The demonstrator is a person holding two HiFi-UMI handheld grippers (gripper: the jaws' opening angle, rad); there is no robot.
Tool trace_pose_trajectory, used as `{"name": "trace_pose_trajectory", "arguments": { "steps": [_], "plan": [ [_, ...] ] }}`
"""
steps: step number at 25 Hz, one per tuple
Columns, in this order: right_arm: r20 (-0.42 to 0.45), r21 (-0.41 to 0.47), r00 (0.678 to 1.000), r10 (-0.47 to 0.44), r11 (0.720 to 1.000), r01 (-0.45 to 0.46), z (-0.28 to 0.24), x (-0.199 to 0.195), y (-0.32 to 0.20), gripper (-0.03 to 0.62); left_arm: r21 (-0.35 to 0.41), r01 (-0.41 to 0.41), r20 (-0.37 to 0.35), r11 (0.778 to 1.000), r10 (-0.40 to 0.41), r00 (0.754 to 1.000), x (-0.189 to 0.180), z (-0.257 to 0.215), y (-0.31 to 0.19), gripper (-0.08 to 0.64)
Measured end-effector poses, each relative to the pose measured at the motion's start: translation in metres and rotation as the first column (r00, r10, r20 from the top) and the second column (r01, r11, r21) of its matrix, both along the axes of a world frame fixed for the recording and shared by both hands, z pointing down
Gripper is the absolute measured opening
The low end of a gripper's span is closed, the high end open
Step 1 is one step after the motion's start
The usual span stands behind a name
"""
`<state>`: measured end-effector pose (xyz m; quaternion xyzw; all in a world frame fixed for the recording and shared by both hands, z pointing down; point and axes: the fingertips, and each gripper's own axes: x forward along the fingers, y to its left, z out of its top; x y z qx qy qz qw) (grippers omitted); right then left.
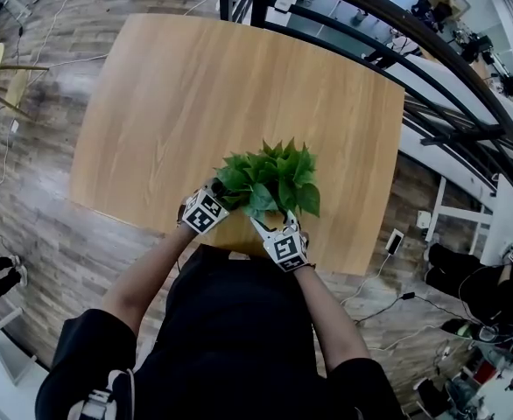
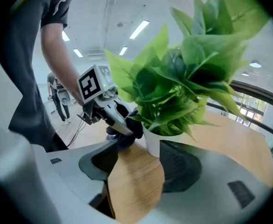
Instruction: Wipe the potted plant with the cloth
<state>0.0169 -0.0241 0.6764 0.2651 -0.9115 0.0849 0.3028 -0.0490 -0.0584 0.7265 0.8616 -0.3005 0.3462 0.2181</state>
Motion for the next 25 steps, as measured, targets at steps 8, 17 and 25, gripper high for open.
{"name": "trace_pose_trajectory", "arguments": {
  "steps": [8, 17, 25],
  "plan": [
    [0.011, 0.004, 0.994, 0.113, 0.994, -0.113, 0.000, 0.024, -0.050, 0.279, 0.006, 0.062, -0.005, 0.998, -0.062, 0.998, -0.010, -0.004, -0.017, 0.146],
    [0.020, 0.012, 0.992, 0.125, 0.992, -0.126, 0.001, 0.008, -0.055, 0.279, -0.038, 0.035, -0.030, 0.999, -0.036, 0.999, 0.013, -0.004, -0.003, 0.146],
    [0.017, 0.015, 0.992, 0.128, 0.992, -0.128, 0.002, 0.008, -0.054, 0.279, -0.052, -0.018, -0.045, 0.998, 0.016, 0.999, 0.026, -0.004, 0.014, 0.146]
  ]
}}
